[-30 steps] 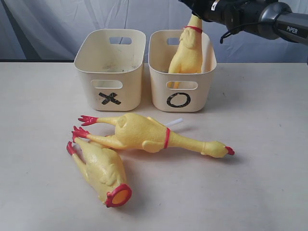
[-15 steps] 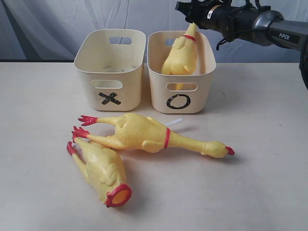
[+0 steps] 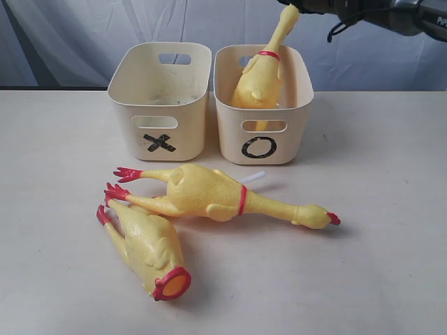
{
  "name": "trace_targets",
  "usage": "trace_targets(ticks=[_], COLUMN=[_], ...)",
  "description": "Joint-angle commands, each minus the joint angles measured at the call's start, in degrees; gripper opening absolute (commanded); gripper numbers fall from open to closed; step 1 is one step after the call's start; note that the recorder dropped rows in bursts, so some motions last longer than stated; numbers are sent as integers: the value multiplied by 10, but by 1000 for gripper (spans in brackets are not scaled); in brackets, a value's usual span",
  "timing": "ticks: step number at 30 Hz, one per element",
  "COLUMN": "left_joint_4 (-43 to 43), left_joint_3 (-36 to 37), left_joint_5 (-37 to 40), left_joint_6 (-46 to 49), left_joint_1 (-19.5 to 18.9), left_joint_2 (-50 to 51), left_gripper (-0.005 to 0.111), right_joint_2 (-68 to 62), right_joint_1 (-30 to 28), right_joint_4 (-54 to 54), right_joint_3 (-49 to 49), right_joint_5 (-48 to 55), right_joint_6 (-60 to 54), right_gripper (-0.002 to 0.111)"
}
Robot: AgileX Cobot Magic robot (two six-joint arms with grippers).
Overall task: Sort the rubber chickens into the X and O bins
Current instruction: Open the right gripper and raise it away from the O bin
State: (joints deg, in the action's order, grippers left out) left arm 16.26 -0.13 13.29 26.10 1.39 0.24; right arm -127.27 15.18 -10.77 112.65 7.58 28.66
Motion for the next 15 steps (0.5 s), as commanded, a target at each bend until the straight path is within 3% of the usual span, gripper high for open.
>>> trace_targets(ticks=[1,6,10,15], left_joint_4=[0,0,0,0], left_joint_3=[1,1,1,1], left_joint_5=[-4,-4,-4,-4], left_joint_6=[-2,-2,-2,-2], left_joint_1=[-2,-2,-2,-2], left_joint_2=[-2,-2,-2,-2], left_gripper=[0,0,0,0], right_joint_2=[49,96,129,164], right_joint_1=[0,0,0,0], right_joint_4=[-10,-7,14,52], right_joint_3=[2,2,2,2], right_joint_5=[62,147,216,281], right_joint_6=[-44,-128,-202,-307], right_gripper=[46,26,-1,-1])
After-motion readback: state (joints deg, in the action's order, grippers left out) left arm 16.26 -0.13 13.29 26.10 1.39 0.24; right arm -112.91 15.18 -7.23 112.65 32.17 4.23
